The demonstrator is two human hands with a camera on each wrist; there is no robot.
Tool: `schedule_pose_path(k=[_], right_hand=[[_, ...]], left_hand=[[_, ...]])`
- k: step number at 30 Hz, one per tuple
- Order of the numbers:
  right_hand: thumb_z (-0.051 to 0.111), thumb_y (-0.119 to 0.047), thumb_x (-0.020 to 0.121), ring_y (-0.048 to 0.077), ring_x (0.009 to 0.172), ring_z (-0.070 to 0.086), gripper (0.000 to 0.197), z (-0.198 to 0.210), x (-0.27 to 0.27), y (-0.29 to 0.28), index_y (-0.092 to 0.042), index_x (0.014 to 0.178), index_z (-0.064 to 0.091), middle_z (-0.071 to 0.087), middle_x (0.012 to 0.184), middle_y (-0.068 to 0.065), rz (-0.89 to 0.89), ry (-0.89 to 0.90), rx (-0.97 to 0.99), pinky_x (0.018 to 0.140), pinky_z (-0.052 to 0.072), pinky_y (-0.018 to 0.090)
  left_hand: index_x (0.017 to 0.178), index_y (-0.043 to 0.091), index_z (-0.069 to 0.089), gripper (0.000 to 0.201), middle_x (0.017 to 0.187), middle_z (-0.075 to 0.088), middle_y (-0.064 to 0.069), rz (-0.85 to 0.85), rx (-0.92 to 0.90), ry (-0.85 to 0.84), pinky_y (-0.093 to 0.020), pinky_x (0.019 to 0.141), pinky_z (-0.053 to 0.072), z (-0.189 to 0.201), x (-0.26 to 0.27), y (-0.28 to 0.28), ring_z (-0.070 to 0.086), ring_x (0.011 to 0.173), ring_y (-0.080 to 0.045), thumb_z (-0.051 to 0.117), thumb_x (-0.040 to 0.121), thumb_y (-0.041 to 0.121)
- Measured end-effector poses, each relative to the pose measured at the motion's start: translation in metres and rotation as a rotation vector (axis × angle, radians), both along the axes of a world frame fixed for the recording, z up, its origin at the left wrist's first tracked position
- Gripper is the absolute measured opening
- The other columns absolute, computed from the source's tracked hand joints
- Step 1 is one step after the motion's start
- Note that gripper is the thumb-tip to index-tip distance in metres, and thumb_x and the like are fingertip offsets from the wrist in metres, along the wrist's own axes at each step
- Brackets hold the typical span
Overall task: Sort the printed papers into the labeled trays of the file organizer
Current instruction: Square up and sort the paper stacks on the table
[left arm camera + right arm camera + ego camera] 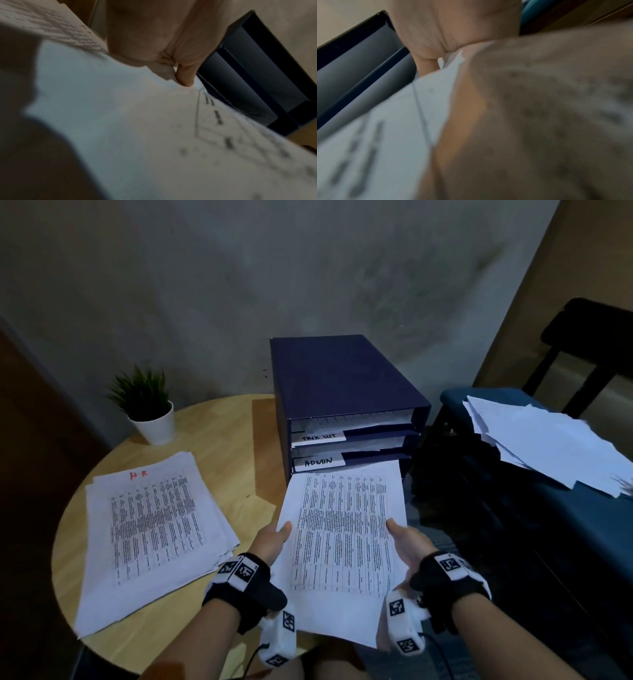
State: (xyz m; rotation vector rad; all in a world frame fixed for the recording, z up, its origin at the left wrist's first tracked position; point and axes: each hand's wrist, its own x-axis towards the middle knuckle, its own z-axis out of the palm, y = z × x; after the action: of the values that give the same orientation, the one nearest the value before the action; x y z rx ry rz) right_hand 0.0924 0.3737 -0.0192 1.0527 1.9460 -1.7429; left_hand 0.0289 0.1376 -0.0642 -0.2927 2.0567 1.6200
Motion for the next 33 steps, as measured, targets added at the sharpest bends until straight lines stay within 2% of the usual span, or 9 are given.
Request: schedule_pose_path(k=[12,19,21,23,25,26,28,30,33], right_hand=[[0.041,-0.041,0.097,0.031,0.122,0.053,0.051,-0.011,-0.032,0.034,-0.007,0.134,0.047,0.053,0.137,0.010,-0.094,0.116,-0.011,0.110,0.034,0.050],[0.037,-0.018,0.102,0.021,0.126,0.045,0.039,0.002,-0.074,0.031,-0.003,0.137,0.040,0.047,0.135,0.005,-0.109,0.277,-0.110,0.112,0.030,0.040],[0.042,-0.016,0.100,0.023,0.119,0.050,0.037,-0.002,-0.088,0.032,0.001,0.133,0.045,0.053,0.130,0.011,-0.142,0.293,-0.039,0.105,0.036,0.038],[0.045,-0.017,0.099,0.018,0.091,0.055,0.016,-0.003,-0.097,0.032,-0.006,0.104,0.057,0.058,0.099,0.007,-0.140,0.299,-0.005,0.087,0.046,0.034],[0.047,-0.020,0.098,0.014,0.067,0.044,0.020,-0.003,-0.101,0.037,-0.016,0.078,0.051,0.044,0.072,0.002,-0.109,0.259,0.071,0.063,0.037,0.026],[0.049,-0.022,0.097,0.017,0.071,0.048,0.017,-0.002,-0.098,0.039,-0.015,0.083,0.055,0.046,0.073,0.003,-0.084,0.250,0.068,0.067,0.037,0.026],[0.052,-0.026,0.095,0.025,0.108,0.053,0.030,-0.005,-0.092,0.045,-0.007,0.118,0.056,0.057,0.105,0.006,-0.049,0.216,0.086,0.087,0.038,0.031],[0.056,-0.032,0.093,0.030,0.118,0.050,0.041,-0.012,-0.087,0.052,-0.005,0.124,0.054,0.057,0.120,0.011,-0.049,0.163,0.033,0.097,0.036,0.039],[0.056,-0.029,0.093,0.018,0.076,0.052,0.018,-0.020,-0.076,0.056,-0.012,0.094,0.056,0.057,0.083,-0.001,-0.118,0.124,-0.085,0.077,0.046,0.029]], left_hand=[[0.142,0.020,0.038,0.045,0.141,0.044,0.006,0.005,0.219,-0.049,-0.033,0.112,0.027,-0.008,-0.002,0.027,0.040,0.135,-0.023,0.043,0.099,0.031],[0.140,0.018,0.041,0.045,0.137,0.050,0.003,-0.076,0.276,-0.090,-0.046,0.112,0.034,-0.014,0.004,0.023,0.047,0.130,-0.023,0.050,0.096,0.015],[0.140,0.020,0.041,0.046,0.139,0.049,0.004,-0.033,0.195,-0.026,-0.046,0.113,0.034,-0.018,-0.004,0.025,0.047,0.129,-0.022,0.052,0.096,0.018],[0.141,0.021,0.040,0.050,0.144,0.046,0.001,0.020,0.137,0.007,-0.046,0.114,0.033,-0.025,-0.012,0.028,0.045,0.132,-0.023,0.055,0.094,0.023],[0.143,0.019,0.039,0.052,0.146,0.044,0.000,0.087,0.145,0.006,-0.044,0.115,0.031,-0.027,-0.018,0.034,0.042,0.134,-0.024,0.055,0.094,0.022],[0.143,0.017,0.039,0.050,0.145,0.045,0.000,0.120,0.160,0.004,-0.043,0.114,0.031,-0.026,-0.021,0.038,0.042,0.133,-0.024,0.054,0.094,0.020],[0.141,0.012,0.041,0.046,0.143,0.047,-0.002,0.178,0.189,-0.011,-0.040,0.112,0.033,-0.022,-0.030,0.048,0.045,0.131,-0.025,0.052,0.096,0.016],[0.141,0.012,0.040,0.047,0.145,0.045,-0.005,0.223,0.204,-0.020,-0.043,0.113,0.033,-0.014,-0.043,0.059,0.043,0.133,-0.026,0.051,0.096,0.015],[0.148,0.014,0.026,0.057,0.154,0.030,-0.004,0.295,0.238,-0.035,-0.042,0.115,0.028,0.000,-0.061,0.070,0.032,0.140,-0.027,0.050,0.097,0.020]])
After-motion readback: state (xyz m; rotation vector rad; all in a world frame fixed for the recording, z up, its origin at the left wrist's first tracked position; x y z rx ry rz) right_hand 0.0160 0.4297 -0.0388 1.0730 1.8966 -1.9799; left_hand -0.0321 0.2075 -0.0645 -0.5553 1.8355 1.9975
